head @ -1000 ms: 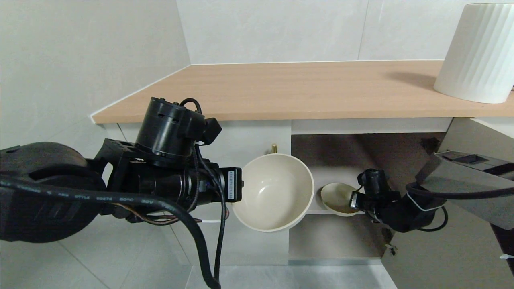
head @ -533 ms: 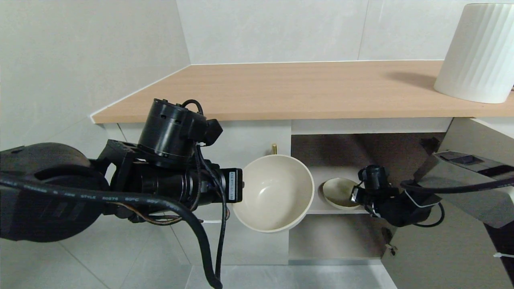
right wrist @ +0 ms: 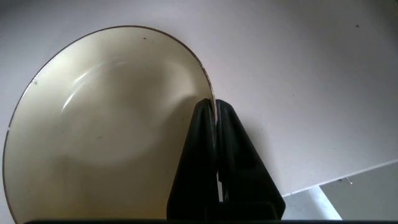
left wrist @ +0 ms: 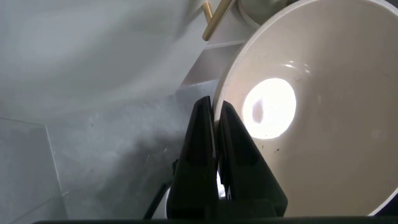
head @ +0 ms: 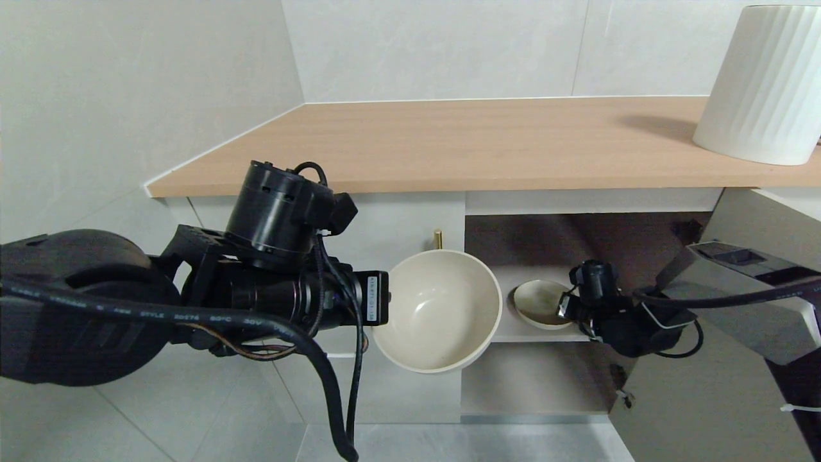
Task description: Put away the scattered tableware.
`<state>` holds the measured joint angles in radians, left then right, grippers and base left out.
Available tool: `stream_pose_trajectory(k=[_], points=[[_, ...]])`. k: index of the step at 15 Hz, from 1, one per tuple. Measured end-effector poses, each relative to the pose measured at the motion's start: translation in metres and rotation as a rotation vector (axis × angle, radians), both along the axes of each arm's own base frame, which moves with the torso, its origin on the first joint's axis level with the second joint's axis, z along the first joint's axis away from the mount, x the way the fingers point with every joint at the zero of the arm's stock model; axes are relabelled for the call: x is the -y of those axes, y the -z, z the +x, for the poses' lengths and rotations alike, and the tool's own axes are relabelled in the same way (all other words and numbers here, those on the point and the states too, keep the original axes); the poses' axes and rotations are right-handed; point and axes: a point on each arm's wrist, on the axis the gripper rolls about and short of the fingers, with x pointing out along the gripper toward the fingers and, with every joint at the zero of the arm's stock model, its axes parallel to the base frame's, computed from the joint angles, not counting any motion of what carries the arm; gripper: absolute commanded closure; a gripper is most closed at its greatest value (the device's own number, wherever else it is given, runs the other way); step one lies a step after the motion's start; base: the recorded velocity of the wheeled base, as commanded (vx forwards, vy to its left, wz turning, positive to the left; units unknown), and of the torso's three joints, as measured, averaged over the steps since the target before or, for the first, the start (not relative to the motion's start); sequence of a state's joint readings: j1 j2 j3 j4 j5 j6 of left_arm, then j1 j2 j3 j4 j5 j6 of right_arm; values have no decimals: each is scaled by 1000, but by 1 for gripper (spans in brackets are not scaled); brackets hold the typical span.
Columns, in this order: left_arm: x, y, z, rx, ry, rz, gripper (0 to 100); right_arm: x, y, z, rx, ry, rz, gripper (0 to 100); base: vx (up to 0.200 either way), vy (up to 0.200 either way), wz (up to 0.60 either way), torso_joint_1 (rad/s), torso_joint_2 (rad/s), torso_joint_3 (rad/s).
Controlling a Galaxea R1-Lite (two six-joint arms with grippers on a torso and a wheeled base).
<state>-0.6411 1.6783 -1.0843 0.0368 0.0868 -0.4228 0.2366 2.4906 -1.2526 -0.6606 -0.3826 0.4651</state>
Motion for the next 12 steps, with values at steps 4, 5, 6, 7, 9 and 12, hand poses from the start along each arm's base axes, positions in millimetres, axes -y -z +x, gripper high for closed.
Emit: stream_pose_trajectory(k=[4,5,6,7,9,12], points=[[0,0,0,-2,-1,-1,100,2,0,3,6,5,1,100,0,0,0,0,0,0],[0,1,0,-2,-1,0,100,3,0,4,9,7,2,100,0,0,0,0,0,0],[0,1,0,-3,-1,0,100,3,0,5,12,9,3,100,0,0,0,0,0,0],[0,1,1,-3,-1,0,100,3,0,5,12,9,3,100,0,0,0,0,0,0],[0,1,1,-3,-1,1,100,3,-1,6,18,9,4,0,0,0,0,0,0,0],[1,1,1,-4,-1,1,100,4,-2,6,24,11,6,0,0,0,0,0,0,0]])
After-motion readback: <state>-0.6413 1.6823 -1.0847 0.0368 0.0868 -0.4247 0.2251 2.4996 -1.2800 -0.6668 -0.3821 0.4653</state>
